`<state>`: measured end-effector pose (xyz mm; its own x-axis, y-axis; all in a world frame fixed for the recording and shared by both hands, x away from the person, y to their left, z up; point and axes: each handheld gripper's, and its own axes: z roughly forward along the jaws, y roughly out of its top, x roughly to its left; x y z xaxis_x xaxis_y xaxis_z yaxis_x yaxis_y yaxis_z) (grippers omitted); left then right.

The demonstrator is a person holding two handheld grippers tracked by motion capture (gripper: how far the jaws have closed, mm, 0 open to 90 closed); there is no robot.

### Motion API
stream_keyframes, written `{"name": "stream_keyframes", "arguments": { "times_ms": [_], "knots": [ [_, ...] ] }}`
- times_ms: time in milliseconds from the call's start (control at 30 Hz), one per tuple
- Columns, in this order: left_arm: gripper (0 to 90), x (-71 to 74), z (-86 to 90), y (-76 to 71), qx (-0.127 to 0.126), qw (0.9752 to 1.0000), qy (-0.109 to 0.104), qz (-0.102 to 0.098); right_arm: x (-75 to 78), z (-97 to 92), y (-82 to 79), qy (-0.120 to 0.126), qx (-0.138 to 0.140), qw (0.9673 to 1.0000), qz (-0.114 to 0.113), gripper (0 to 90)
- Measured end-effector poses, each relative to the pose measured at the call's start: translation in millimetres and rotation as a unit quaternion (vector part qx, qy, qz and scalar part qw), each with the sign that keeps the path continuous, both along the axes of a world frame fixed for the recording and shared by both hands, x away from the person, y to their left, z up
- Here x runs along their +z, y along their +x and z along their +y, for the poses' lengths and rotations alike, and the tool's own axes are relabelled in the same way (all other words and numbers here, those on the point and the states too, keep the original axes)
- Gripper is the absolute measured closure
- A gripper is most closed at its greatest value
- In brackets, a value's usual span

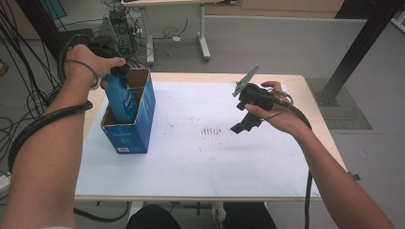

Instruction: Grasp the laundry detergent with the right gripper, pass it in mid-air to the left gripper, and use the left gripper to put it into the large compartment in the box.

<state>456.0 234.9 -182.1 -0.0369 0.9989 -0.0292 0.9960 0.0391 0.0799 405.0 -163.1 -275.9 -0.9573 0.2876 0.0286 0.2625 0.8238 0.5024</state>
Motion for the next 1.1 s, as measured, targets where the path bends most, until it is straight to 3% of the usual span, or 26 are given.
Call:
{"name": "stream_keyframes", "arguments": {
  "times_ms": [567, 1100],
  "knots": [
    [37.5, -47.4, 4.1, 0.0, 0.002, 1.0000, 0.000, 0.002, -3.9, -5.6, 2.2, -0.007, -0.008, 0.9999, 0.001, 5.7],
    [37.5, -77.9, 1.6, -0.2, -0.010, 0.9999, 0.010, 0.005, -11.8, -4.1, 3.2, -0.010, -0.009, 0.9999, 0.005, 5.7]
  ]
}}
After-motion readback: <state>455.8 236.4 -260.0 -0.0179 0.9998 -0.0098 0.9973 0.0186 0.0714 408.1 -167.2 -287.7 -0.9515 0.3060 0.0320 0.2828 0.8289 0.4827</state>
